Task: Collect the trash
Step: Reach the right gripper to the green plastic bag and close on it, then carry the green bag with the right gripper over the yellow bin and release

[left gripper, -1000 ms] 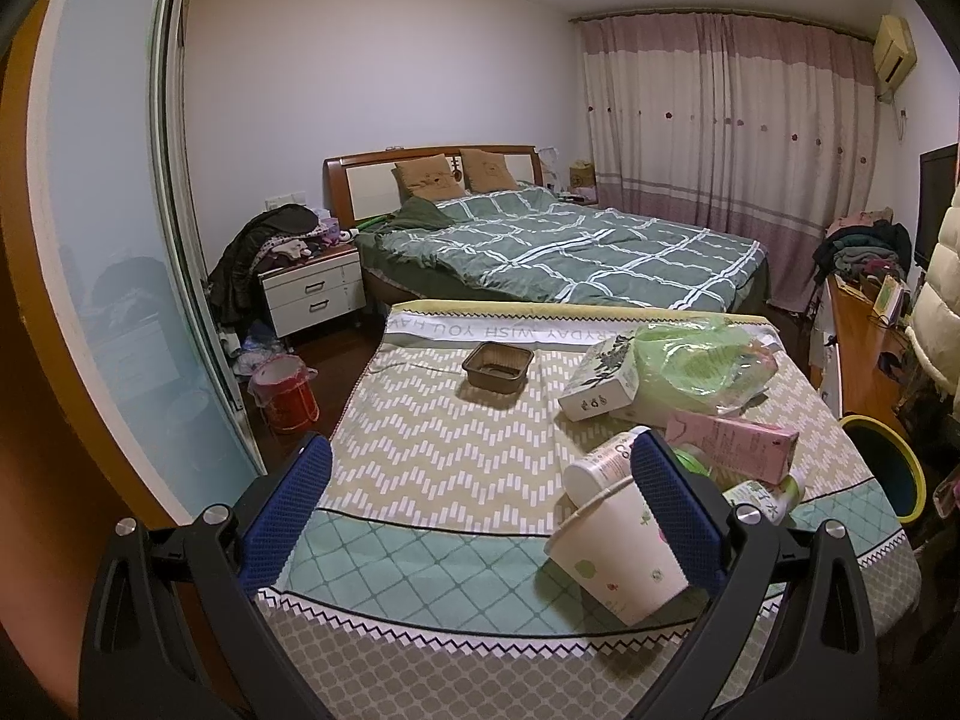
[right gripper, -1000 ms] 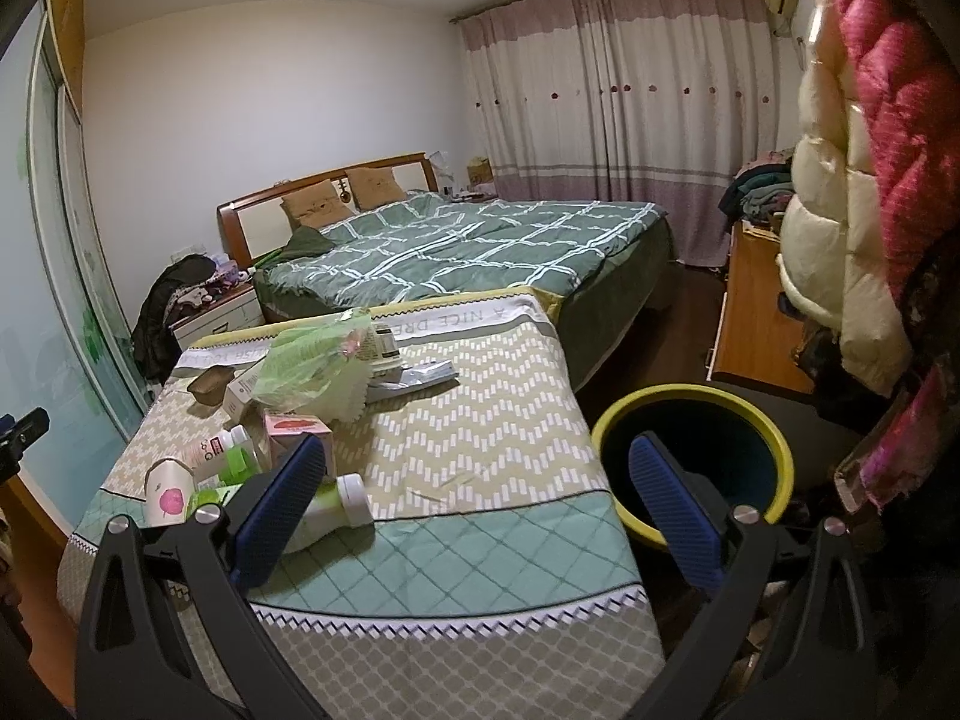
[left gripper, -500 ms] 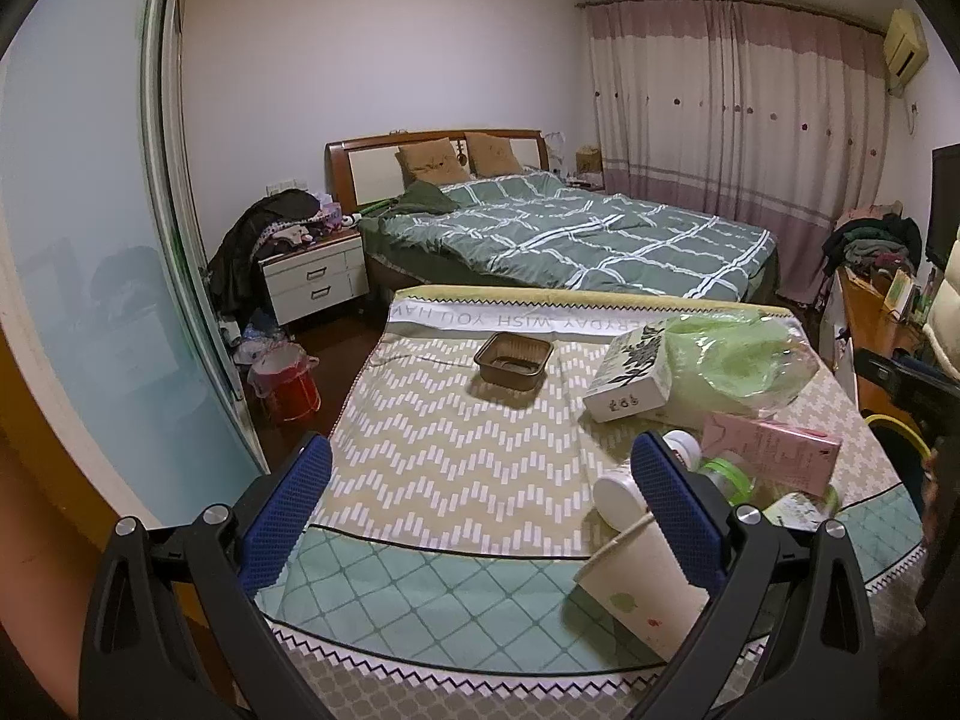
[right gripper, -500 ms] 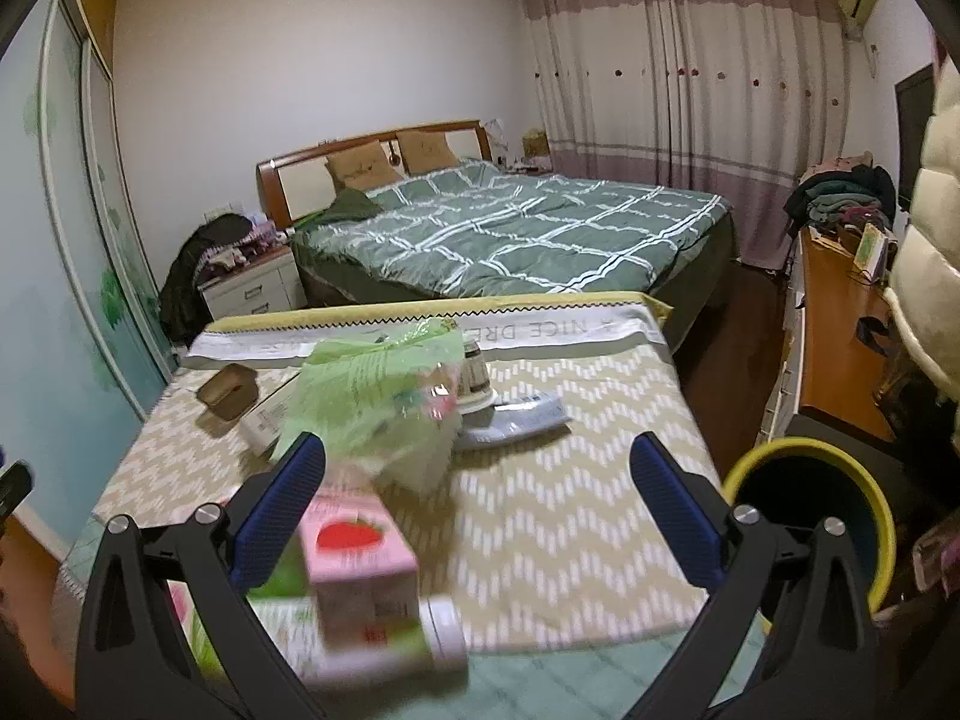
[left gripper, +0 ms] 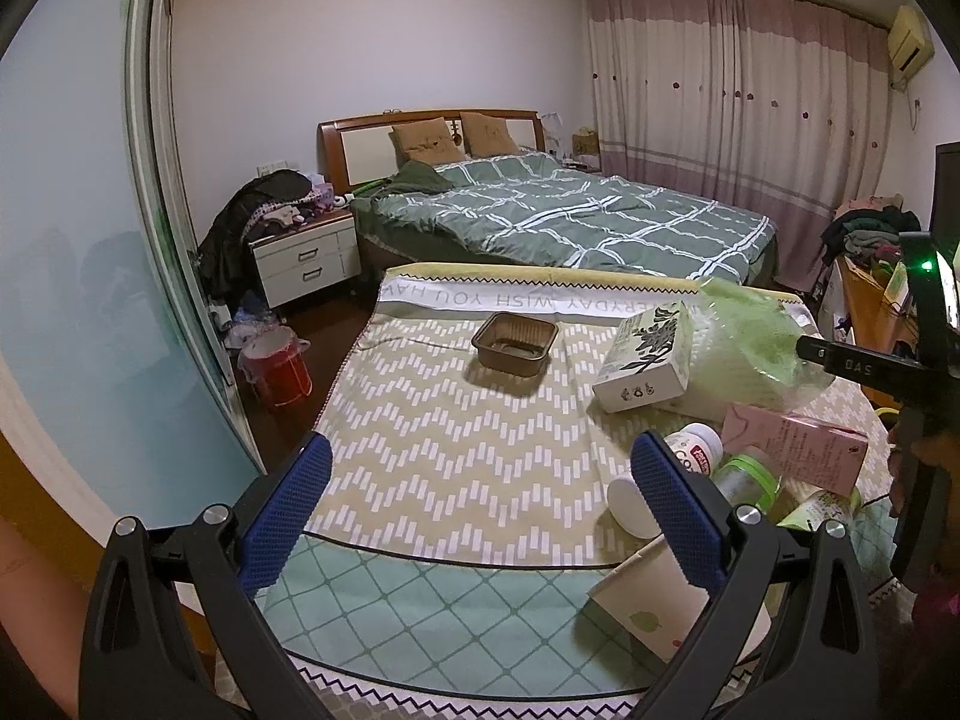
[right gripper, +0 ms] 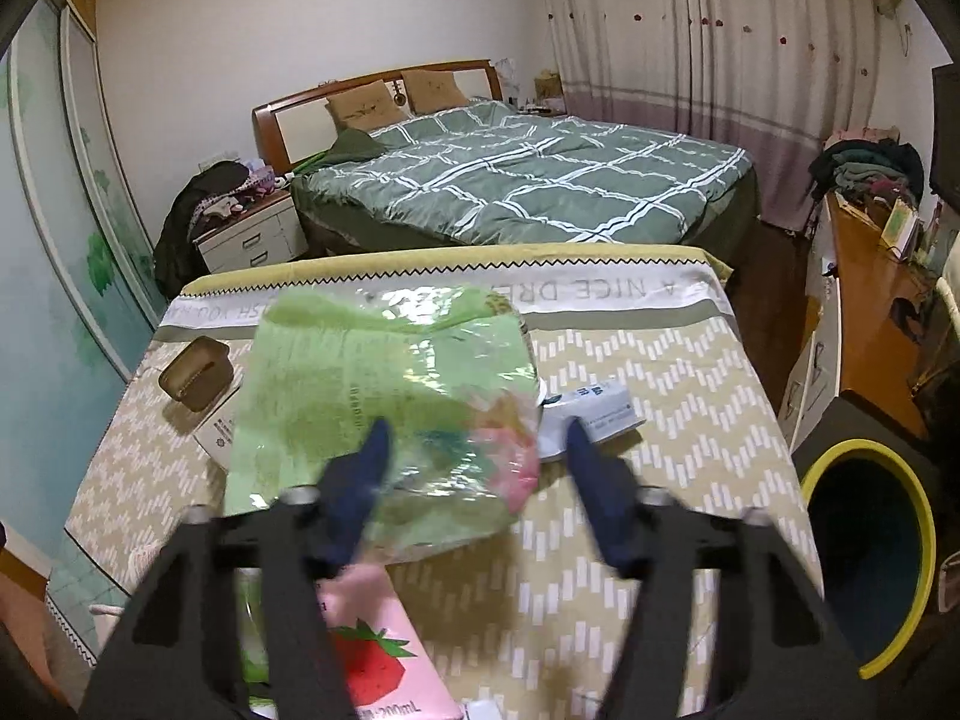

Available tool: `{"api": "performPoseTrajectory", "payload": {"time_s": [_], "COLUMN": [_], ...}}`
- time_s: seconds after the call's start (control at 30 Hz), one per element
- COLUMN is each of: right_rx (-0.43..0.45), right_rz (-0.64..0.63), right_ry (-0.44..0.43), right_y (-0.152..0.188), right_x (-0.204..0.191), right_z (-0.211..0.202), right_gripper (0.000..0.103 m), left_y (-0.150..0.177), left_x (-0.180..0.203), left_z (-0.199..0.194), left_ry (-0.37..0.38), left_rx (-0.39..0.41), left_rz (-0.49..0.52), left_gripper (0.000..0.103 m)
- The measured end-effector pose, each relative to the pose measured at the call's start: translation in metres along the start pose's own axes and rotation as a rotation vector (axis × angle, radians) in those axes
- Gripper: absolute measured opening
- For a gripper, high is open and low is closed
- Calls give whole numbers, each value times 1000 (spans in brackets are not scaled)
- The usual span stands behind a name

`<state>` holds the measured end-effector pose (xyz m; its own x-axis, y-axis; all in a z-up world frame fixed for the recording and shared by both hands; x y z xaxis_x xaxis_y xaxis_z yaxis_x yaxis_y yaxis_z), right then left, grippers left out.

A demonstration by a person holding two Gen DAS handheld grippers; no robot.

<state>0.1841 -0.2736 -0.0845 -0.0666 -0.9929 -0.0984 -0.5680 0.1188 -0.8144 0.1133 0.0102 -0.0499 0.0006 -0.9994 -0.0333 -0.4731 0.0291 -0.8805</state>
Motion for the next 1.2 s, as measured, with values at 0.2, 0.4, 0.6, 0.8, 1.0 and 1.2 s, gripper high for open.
{"api": "performPoseTrajectory", "payload": {"time_s": [0.2, 0.4, 0.6, 0.8, 1.0, 1.2], "right_rx": [44, 109, 41, -20, 53, 115], "right_rz": [5, 74, 74, 71, 83, 79], "right_ry": [-33, -25, -36, -32, -55, -74], "right_y": [0, -7, -12, -5, -8, -18], "right_x": [-3, 14, 10, 5, 7, 8], "right_z": [-16, -20, -3, 8, -18, -42], "right_gripper": [4, 85, 85, 37, 0, 1], "left_y": [2, 1, 4, 4, 4, 5], "left_x": [-1, -2, 0, 0, 0, 1], "left_z": [4, 6, 2, 1, 0, -3], "left_ry": [2, 5, 12, 15, 17, 23], "left_rx": [-4, 4, -5, -4, -2, 7], "left_rz": [-6, -5, -7, -1, -4, 5], "left_gripper": [98, 98, 98, 98, 98, 98]}}
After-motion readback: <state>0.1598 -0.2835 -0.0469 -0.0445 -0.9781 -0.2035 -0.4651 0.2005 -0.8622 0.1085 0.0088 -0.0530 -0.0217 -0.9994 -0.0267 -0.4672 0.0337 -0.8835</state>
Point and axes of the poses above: each gripper's, at about its wrist camera, not at the fingertips, and z roughly the way its jaws point, x to its right, y to its underside, the point moved 1 cm from there along z, roughly the way its jaws point, and after that the axes turned 6 degrees about x, right-handed, at the moved point
